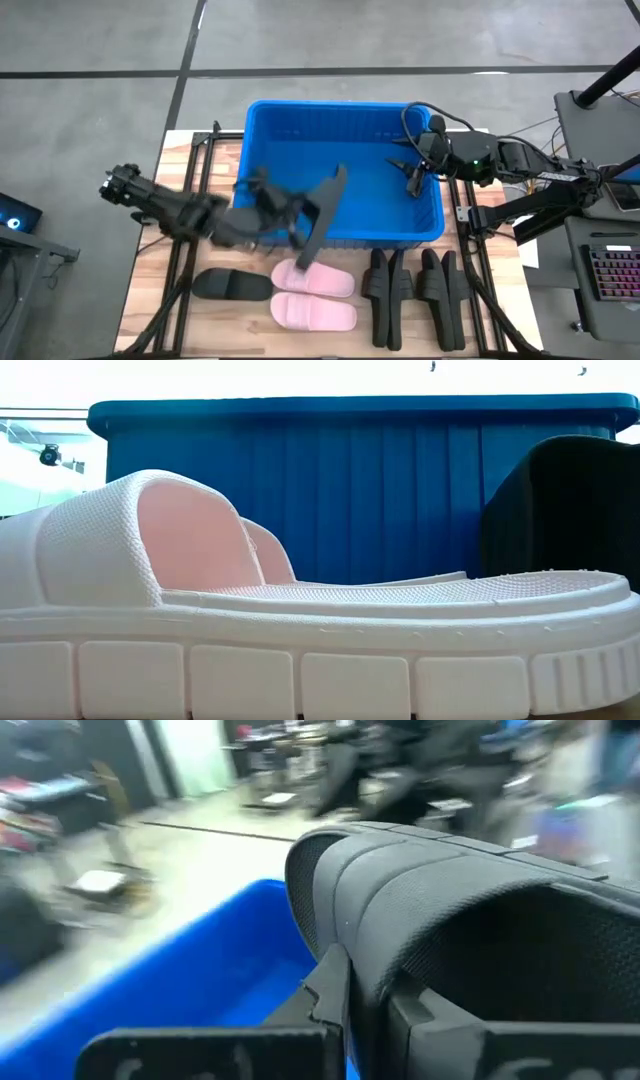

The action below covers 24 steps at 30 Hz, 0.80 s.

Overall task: Pick and place slides into bin
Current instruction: Put the black slipper into the blue container

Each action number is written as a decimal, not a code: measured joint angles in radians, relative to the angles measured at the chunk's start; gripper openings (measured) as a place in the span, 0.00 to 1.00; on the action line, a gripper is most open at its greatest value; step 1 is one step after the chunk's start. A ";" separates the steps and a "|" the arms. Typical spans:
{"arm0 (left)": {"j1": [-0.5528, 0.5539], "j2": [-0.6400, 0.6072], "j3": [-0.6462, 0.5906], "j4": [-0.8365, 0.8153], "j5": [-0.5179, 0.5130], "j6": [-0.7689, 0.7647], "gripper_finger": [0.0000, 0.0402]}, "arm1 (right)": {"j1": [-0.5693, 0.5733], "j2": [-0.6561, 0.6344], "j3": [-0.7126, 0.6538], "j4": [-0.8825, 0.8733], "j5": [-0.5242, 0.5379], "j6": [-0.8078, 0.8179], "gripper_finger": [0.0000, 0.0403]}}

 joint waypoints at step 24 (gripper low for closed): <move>0.653 0.194 -0.178 -0.425 0.220 0.555 0.00 | 0.000 0.002 0.034 0.119 0.001 0.246 0.51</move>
